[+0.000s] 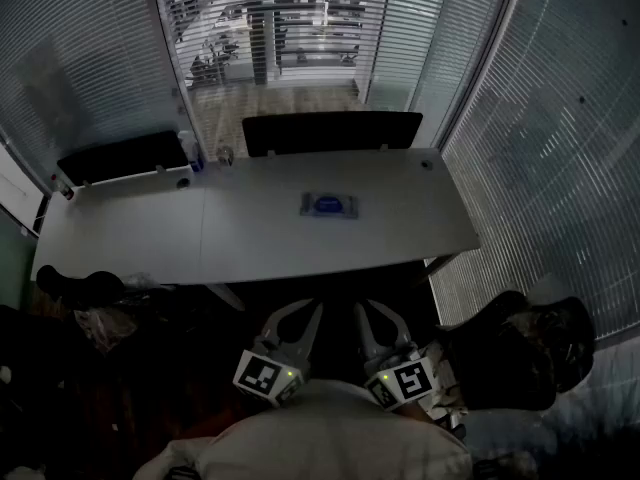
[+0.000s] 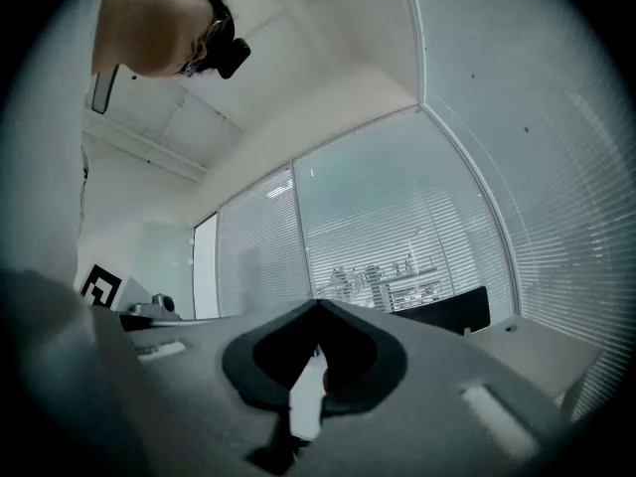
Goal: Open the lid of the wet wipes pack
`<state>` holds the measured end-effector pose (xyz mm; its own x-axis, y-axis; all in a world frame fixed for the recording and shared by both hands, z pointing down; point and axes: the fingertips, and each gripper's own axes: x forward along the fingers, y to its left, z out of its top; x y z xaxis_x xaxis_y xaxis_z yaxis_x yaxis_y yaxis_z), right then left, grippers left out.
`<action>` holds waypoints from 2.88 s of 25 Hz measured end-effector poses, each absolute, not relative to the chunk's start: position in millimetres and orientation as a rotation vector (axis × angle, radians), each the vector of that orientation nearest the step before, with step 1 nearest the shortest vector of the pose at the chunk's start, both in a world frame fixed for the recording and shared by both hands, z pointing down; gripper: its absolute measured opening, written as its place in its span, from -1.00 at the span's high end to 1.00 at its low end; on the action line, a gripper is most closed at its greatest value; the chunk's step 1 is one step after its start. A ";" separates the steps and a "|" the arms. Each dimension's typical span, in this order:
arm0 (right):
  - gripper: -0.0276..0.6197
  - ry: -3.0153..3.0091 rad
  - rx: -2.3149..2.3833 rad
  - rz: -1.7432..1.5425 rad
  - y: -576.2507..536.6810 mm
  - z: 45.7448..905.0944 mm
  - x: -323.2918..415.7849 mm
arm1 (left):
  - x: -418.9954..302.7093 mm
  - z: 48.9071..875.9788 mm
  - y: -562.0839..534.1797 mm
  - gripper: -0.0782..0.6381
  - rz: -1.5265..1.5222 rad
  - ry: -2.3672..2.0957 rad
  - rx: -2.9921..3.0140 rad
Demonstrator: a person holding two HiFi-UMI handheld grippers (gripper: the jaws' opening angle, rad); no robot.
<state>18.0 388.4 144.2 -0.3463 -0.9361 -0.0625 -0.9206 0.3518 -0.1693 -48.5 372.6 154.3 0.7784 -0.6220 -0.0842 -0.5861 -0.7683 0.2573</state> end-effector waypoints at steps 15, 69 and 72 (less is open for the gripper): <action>0.92 2.389 -1.665 -0.206 387.0 142.0 26.0 | -49.4 159.3 367.4 0.77 -0.242 -0.962 2.742; 0.92 2.413 -1.687 -0.253 294.4 178.5 83.9 | 11.9 192.9 262.6 0.77 -0.203 -0.999 2.667; 0.92 2.416 -1.691 -0.259 256.9 180.6 79.8 | 7.0 195.4 226.0 0.77 -0.193 -1.000 2.662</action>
<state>79.8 256.9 180.6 -0.3366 -0.9404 -0.0479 -0.9088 0.3378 -0.2448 7.0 226.0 195.4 0.7500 -0.6611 -0.0227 -0.6221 -0.7167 0.3152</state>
